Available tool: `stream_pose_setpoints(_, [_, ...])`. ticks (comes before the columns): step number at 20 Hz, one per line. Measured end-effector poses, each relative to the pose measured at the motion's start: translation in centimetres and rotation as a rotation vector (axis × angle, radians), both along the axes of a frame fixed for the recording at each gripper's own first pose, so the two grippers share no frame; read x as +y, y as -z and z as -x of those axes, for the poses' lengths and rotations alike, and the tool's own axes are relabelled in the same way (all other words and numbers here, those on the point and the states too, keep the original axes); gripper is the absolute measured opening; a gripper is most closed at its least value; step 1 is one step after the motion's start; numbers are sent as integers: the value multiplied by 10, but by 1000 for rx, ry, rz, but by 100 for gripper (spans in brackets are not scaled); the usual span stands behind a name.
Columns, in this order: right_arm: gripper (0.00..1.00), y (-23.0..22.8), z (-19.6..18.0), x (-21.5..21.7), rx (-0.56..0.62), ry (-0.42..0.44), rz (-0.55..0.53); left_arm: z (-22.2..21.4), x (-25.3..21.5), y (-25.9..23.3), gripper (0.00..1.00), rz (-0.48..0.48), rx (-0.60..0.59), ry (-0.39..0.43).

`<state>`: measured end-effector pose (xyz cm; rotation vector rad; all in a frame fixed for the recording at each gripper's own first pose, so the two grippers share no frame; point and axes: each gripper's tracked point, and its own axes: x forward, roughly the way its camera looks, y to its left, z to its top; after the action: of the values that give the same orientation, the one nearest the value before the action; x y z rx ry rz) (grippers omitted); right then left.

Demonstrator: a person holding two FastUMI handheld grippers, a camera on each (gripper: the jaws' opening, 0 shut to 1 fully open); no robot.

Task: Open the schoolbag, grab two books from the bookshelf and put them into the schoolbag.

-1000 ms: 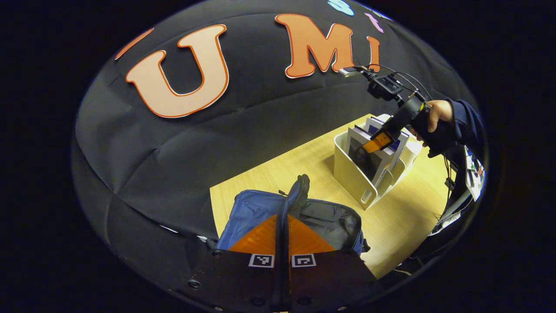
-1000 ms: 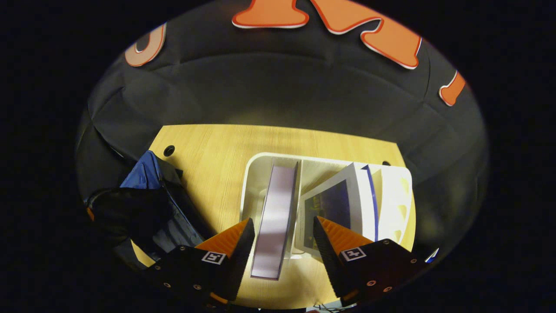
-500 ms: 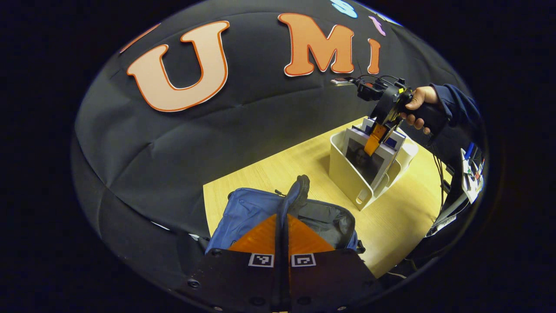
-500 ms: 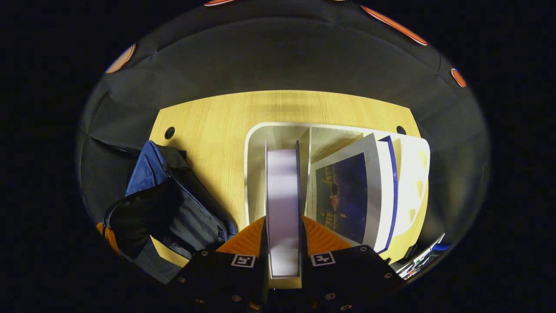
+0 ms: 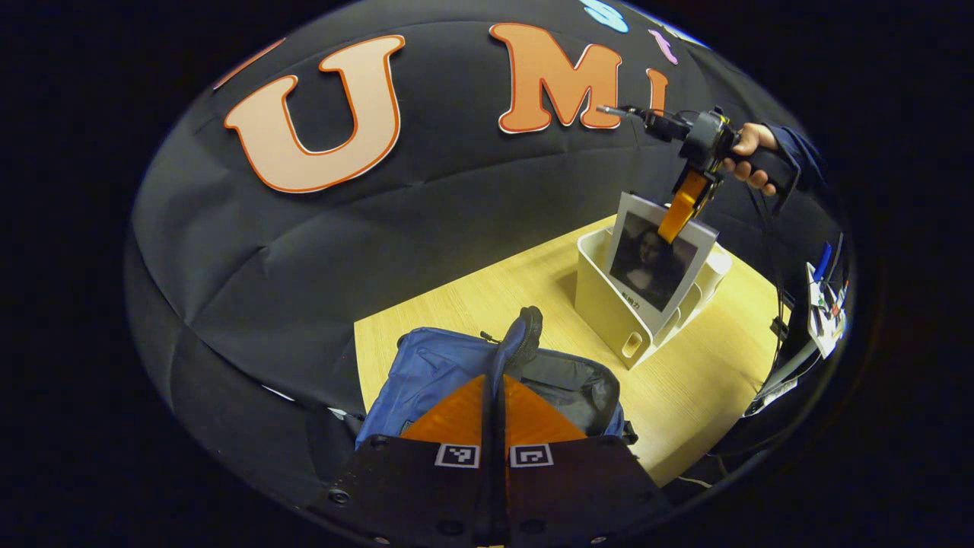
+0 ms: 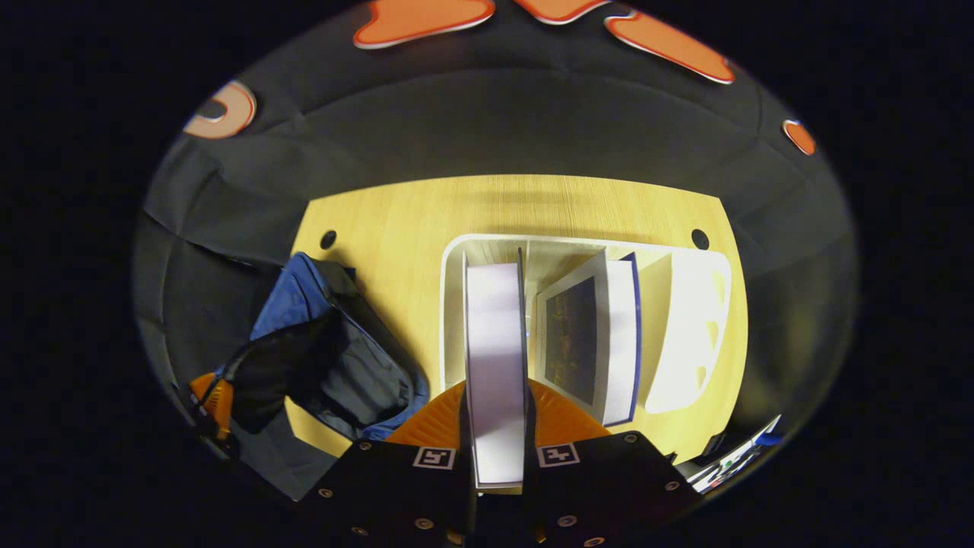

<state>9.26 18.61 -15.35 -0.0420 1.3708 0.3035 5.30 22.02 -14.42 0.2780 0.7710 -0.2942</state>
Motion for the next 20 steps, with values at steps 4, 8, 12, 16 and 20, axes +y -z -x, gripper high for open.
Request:
stream_pose_setpoints(4, [24,-38,-1,-21,-66,27,-60,-1,1,0,0,-16,6,5])
stream_pose_setpoints(8, [24,-75,8,-25,-113,83,-194,-3,0,-3,1,-31,8,8])
stream_pose_setpoints(12, [24,-93,18,-21,-154,110,-295,-6,2,-7,1,-29,10,-6])
stream_pose_setpoints(16, [23,-85,44,-8,-147,132,-384,-9,7,-8,0,-2,21,-43])
stream_pose_setpoints(20, [24,-58,72,19,-61,192,-518,-10,8,-10,0,-1,37,-48])
